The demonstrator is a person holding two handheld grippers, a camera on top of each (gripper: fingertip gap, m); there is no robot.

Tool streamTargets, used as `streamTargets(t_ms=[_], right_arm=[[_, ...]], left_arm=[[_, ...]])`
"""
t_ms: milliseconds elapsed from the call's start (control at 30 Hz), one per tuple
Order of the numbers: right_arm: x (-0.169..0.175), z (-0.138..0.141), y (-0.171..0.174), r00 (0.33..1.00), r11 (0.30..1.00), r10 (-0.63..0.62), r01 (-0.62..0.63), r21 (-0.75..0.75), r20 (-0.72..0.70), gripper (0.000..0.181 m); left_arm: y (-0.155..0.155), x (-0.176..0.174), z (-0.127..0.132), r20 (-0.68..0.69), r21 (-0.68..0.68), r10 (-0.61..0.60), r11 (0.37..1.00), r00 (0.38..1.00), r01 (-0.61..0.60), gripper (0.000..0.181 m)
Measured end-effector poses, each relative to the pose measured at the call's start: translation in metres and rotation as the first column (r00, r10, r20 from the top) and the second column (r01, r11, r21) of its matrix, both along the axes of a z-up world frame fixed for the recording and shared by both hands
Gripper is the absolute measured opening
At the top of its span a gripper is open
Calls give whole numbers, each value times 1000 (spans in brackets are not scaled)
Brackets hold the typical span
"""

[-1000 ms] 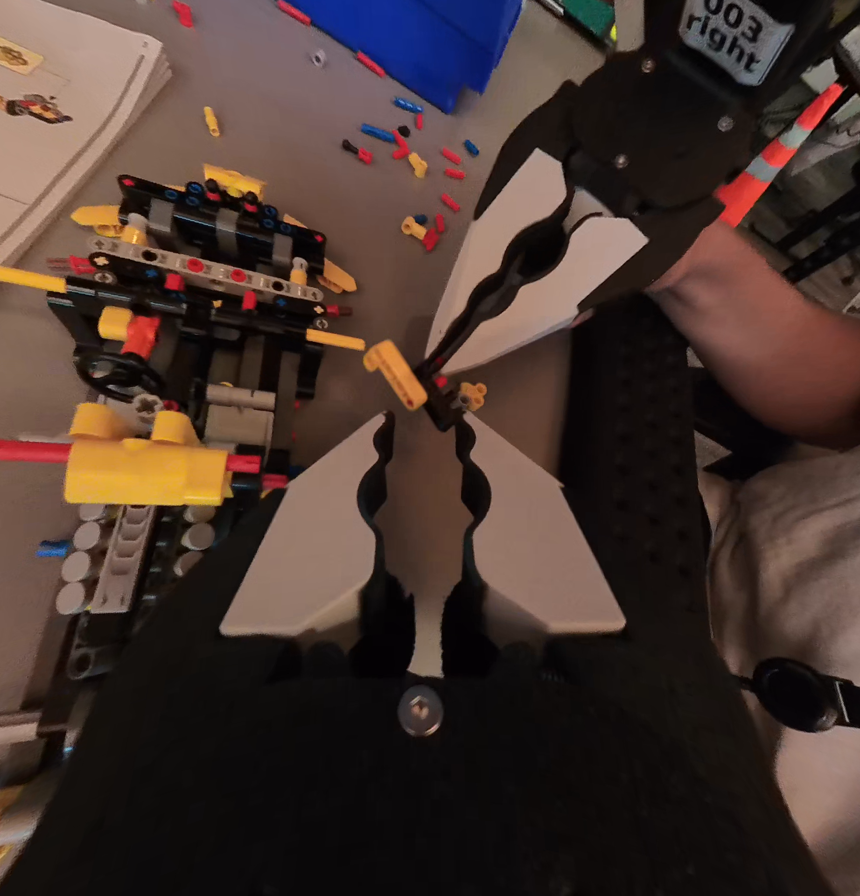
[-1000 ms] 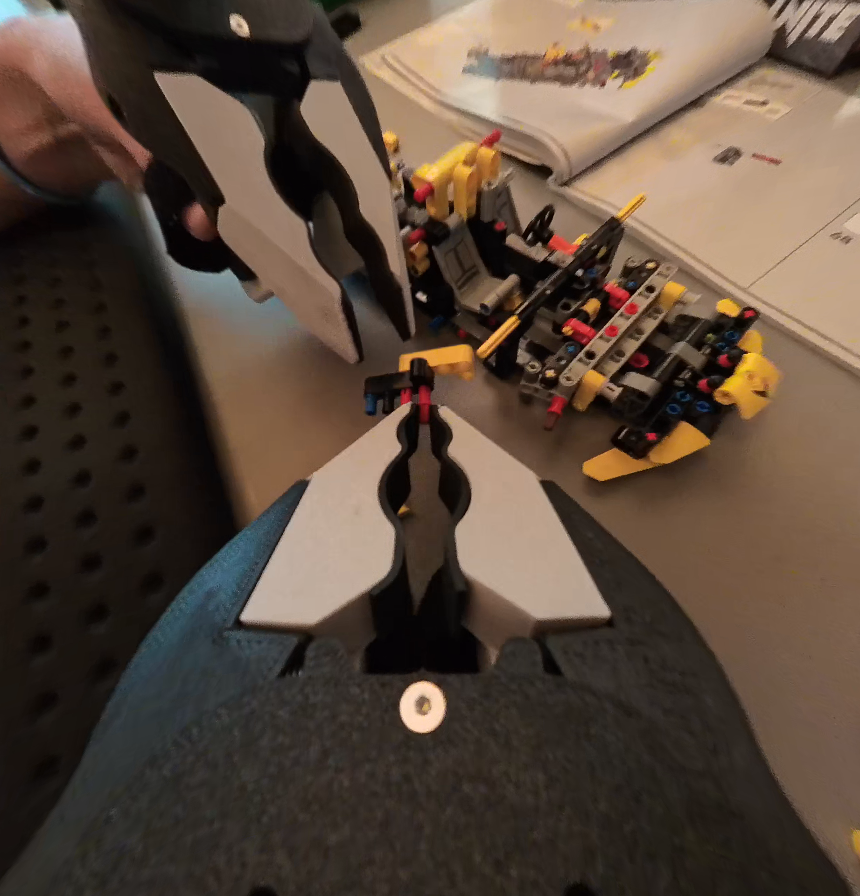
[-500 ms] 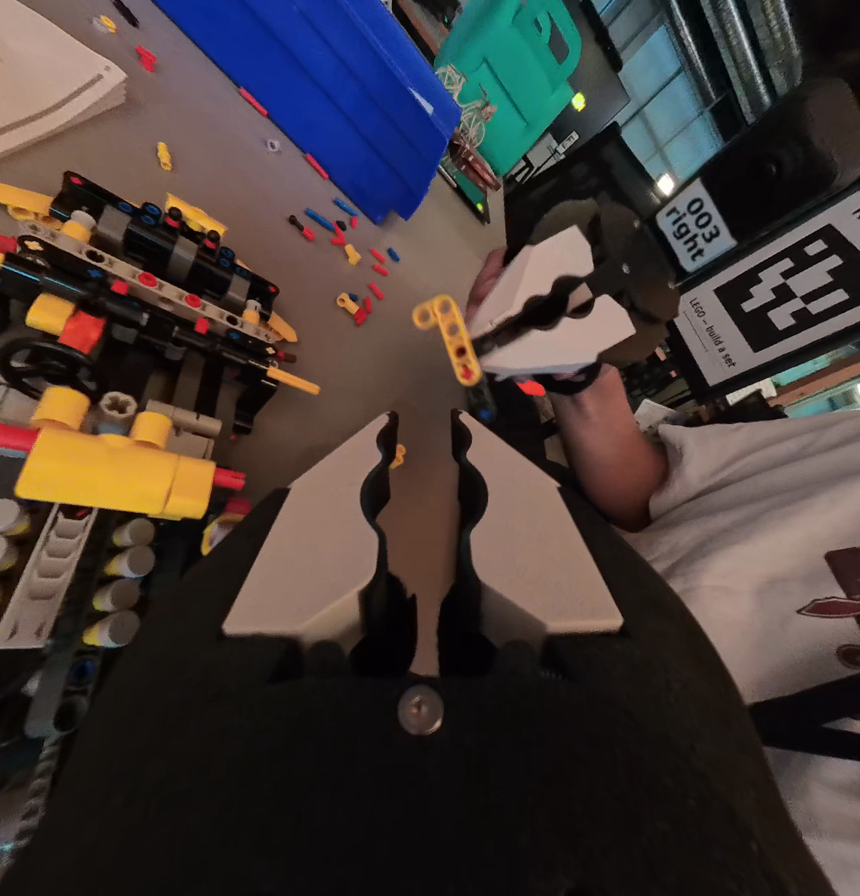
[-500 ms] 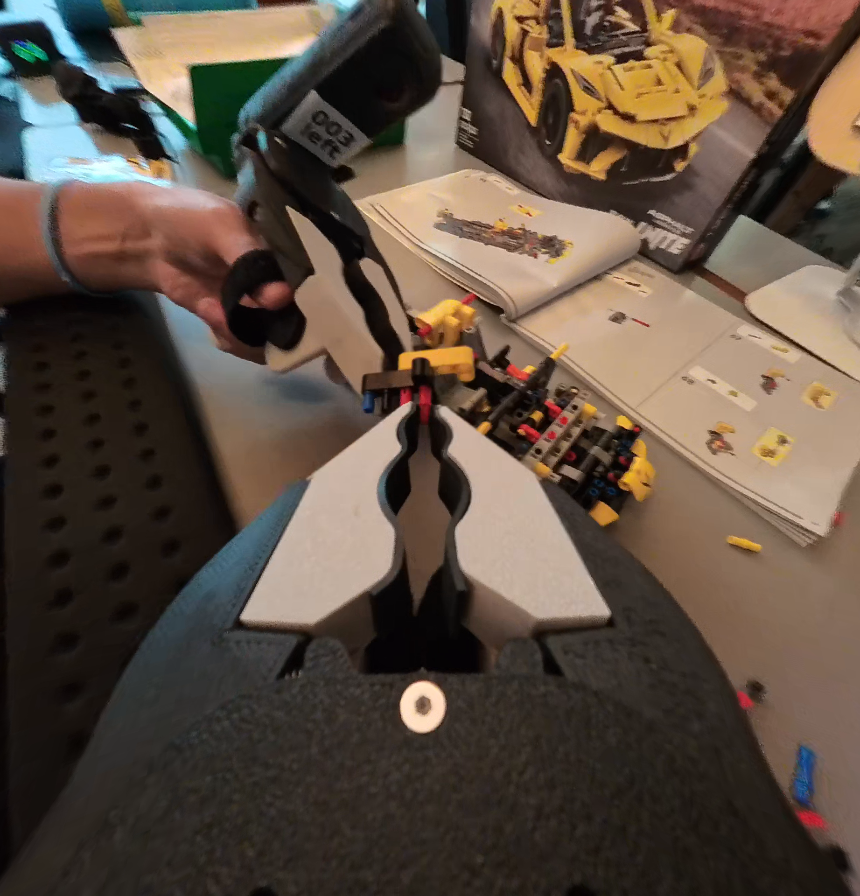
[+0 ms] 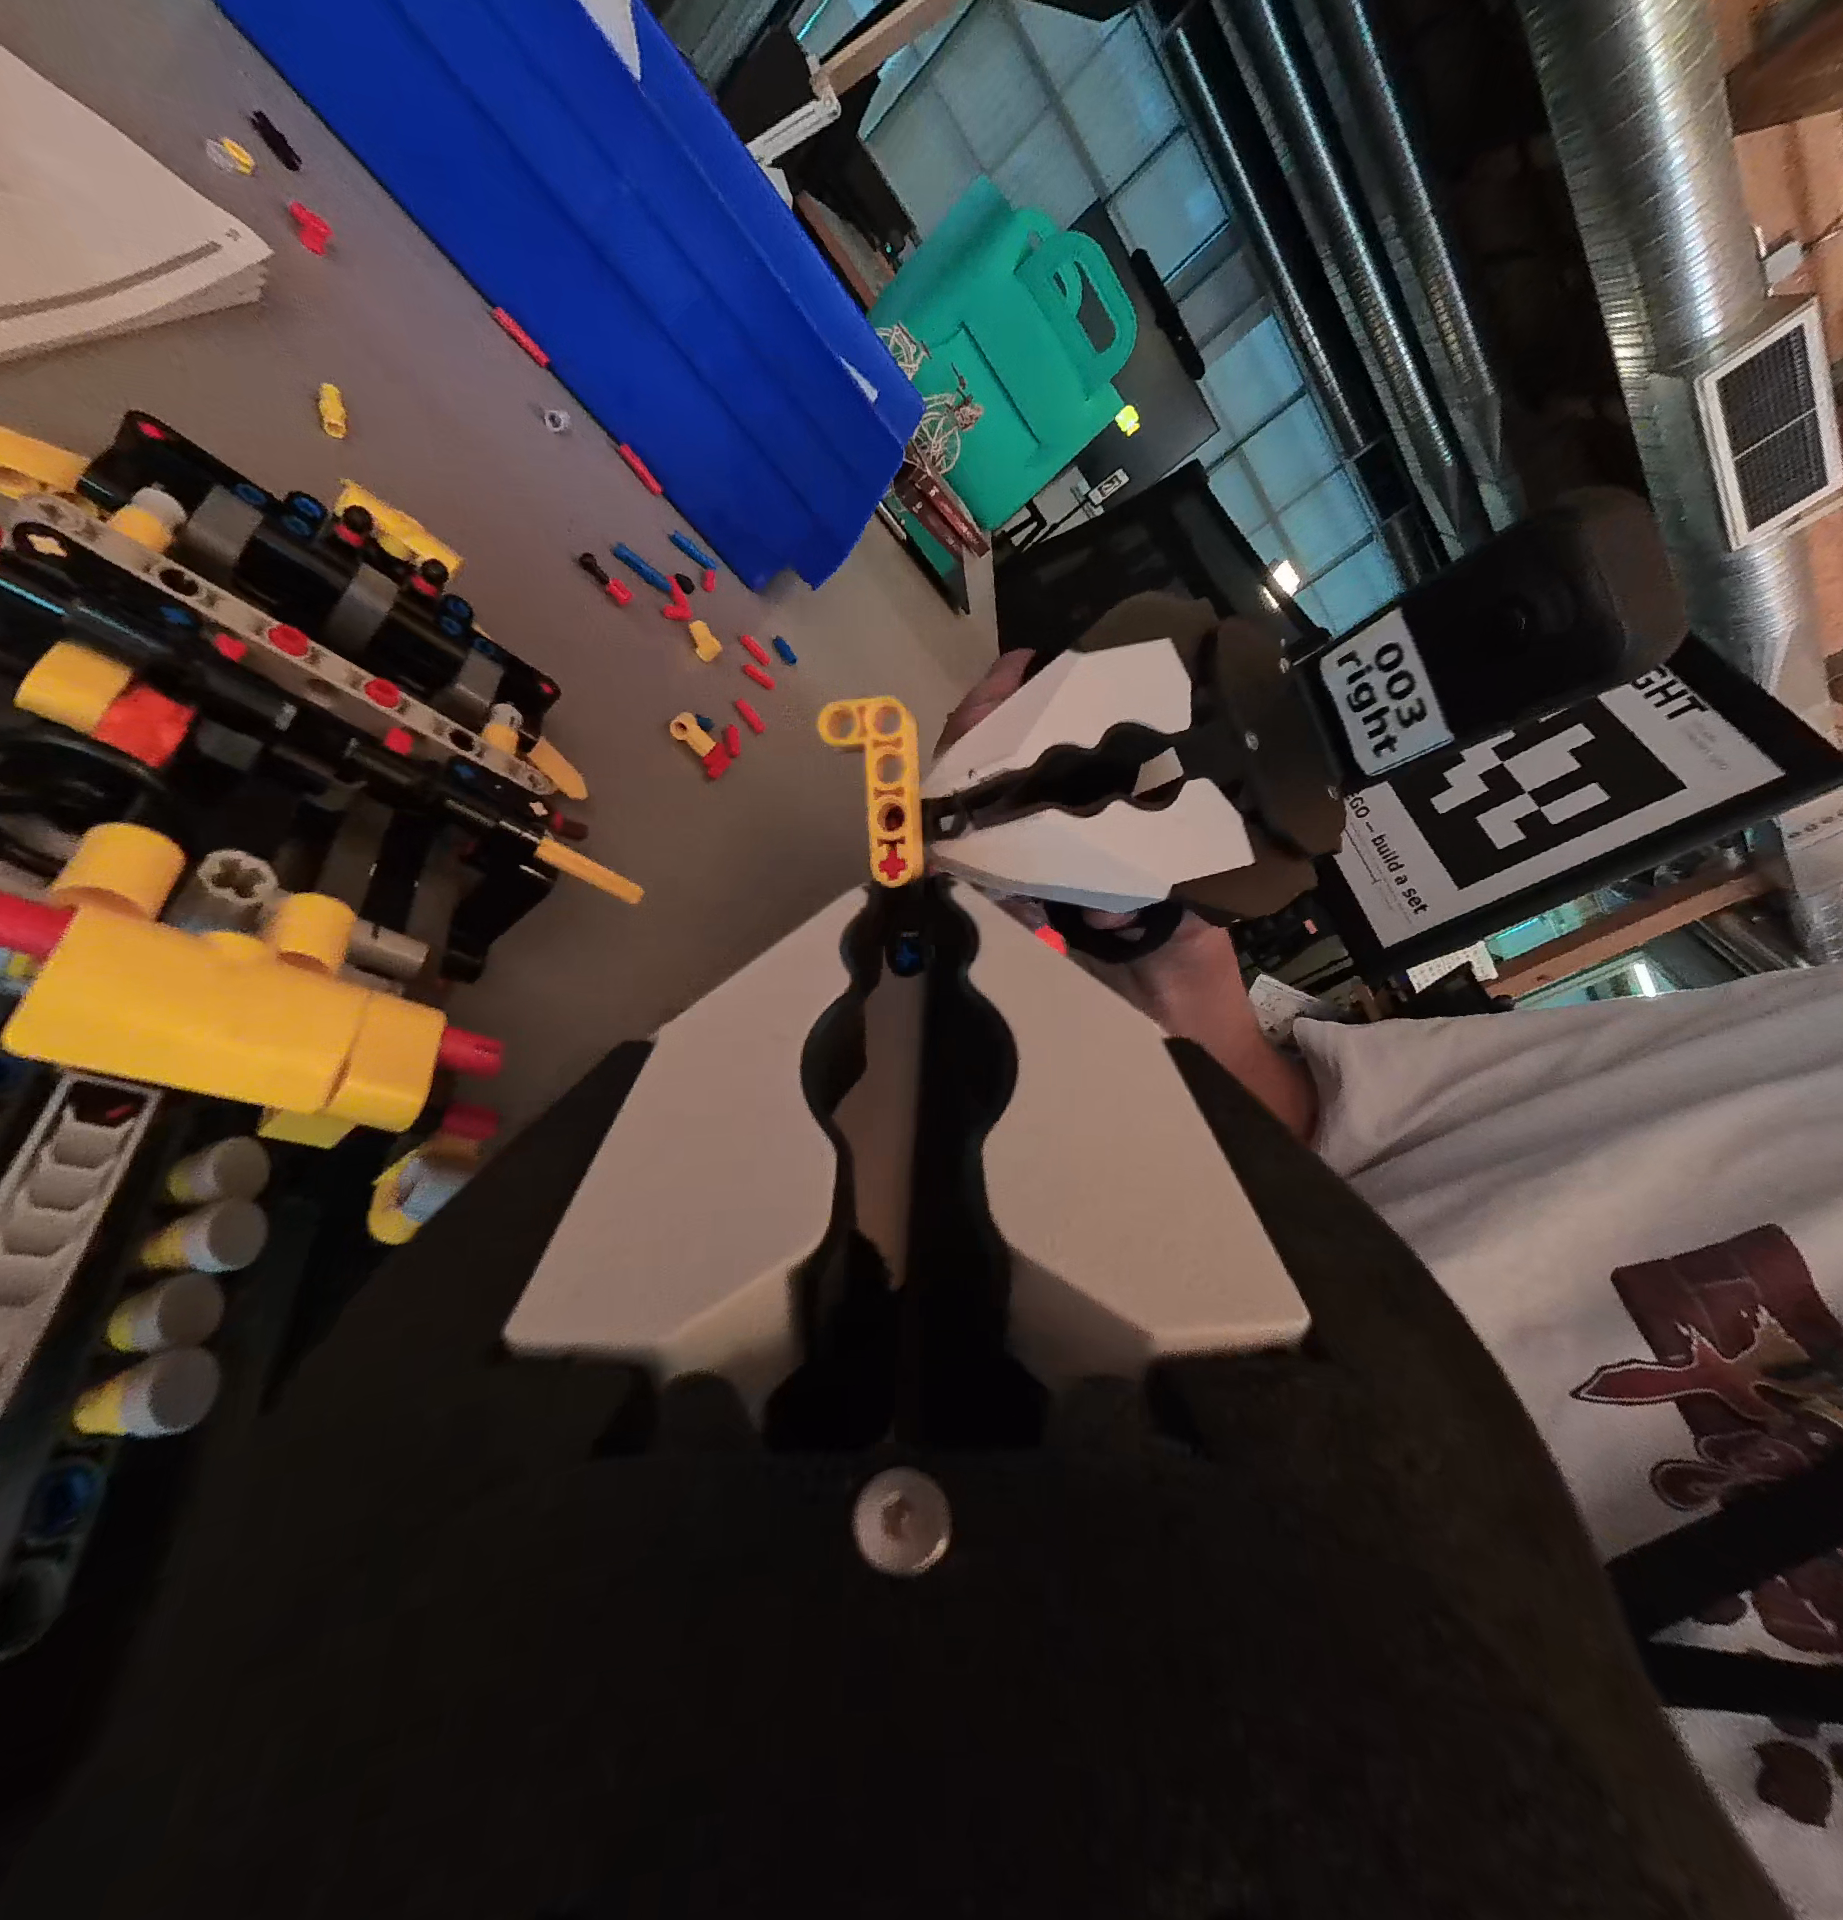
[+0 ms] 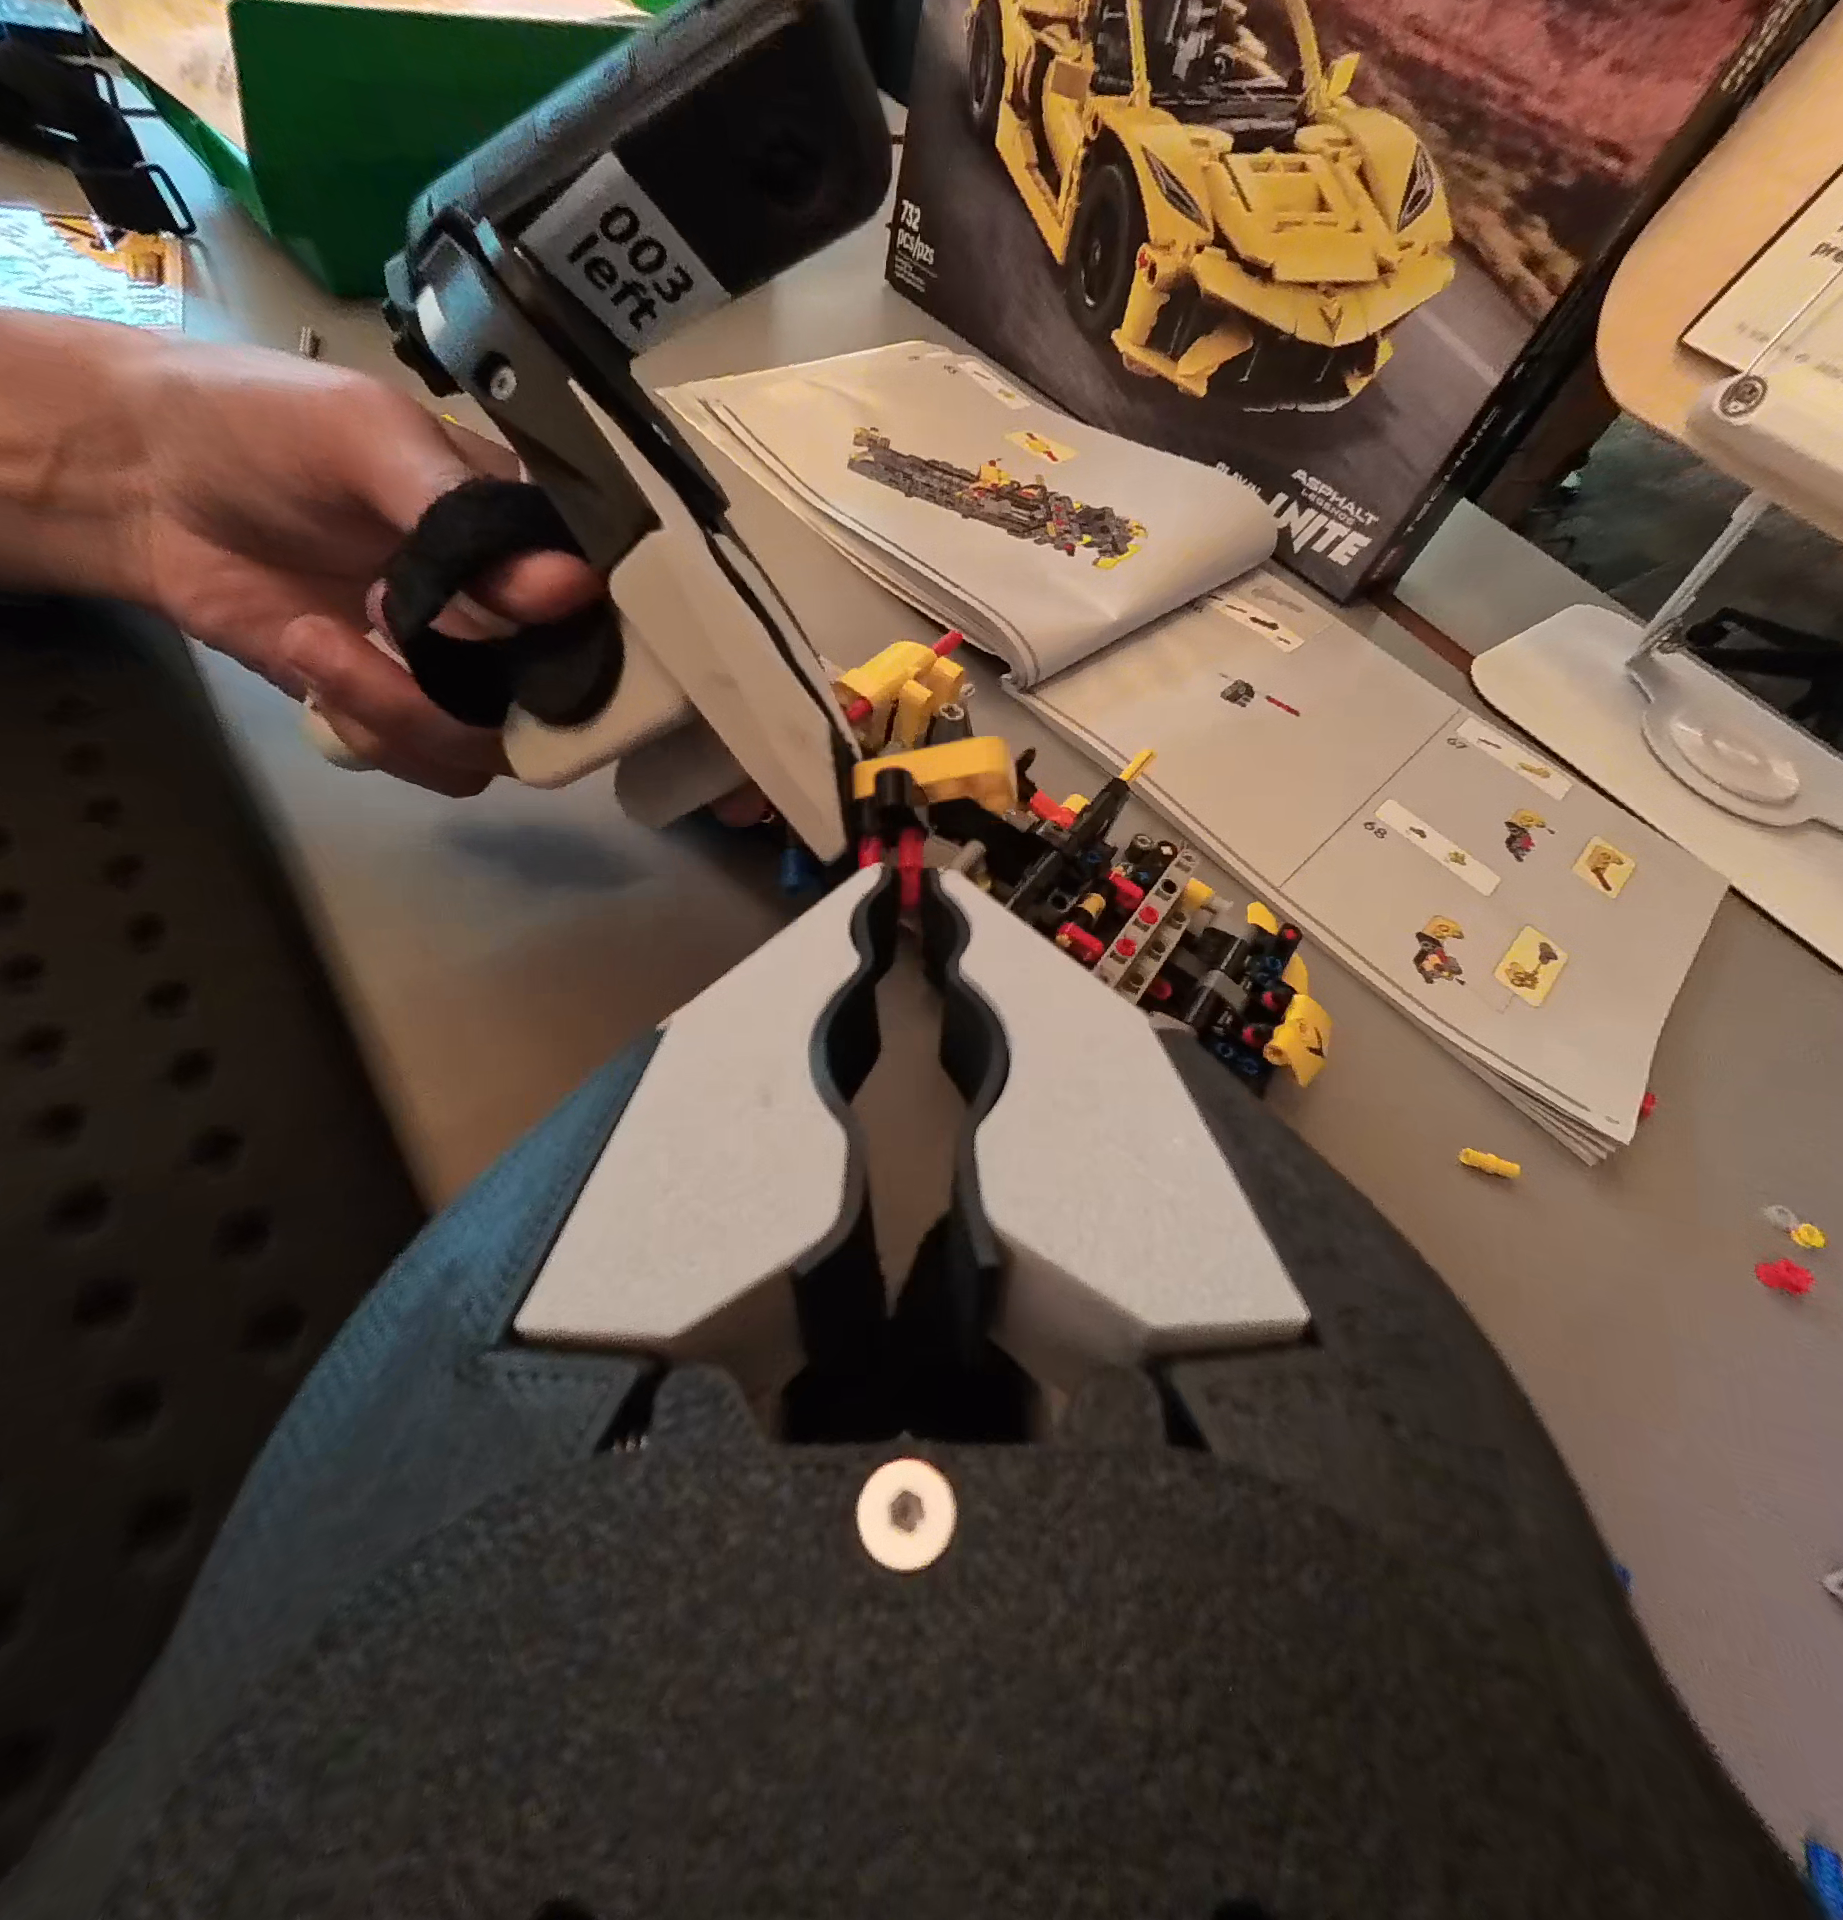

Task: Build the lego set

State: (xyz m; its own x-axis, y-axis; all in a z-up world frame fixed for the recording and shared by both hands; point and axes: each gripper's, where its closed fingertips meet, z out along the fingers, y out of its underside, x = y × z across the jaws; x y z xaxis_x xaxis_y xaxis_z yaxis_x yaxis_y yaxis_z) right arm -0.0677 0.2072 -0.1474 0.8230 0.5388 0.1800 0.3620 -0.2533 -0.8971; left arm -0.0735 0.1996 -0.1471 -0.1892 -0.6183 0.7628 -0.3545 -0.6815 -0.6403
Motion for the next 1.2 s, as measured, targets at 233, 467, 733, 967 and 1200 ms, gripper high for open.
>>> streamTargets(t_ms=[233,467,733,967,1200], right_arm=[[-5,20,-2,989,999,15,-10,32,-149,4],[-19,46,-9,982,989,83,-60,135,-171,38],[-30,75,-11,914,993,71,-25,119,-400,24],[-31,76,-14,779,993,98,-119,7,-619,6],[-29,68,-17,751,978,69,-181,-105,-657,3]], left_arm=[[-1,-6,24,138,-148,-23,988,990,44,8],[11,-19,61,353,-448,18,881,935,153,7],[-5,-26,78,455,-379,-31,897,890,225,7],[-18,-23,75,433,-260,-81,943,898,210,7],[-25,-24,66,366,-103,-171,970,915,222,8]])
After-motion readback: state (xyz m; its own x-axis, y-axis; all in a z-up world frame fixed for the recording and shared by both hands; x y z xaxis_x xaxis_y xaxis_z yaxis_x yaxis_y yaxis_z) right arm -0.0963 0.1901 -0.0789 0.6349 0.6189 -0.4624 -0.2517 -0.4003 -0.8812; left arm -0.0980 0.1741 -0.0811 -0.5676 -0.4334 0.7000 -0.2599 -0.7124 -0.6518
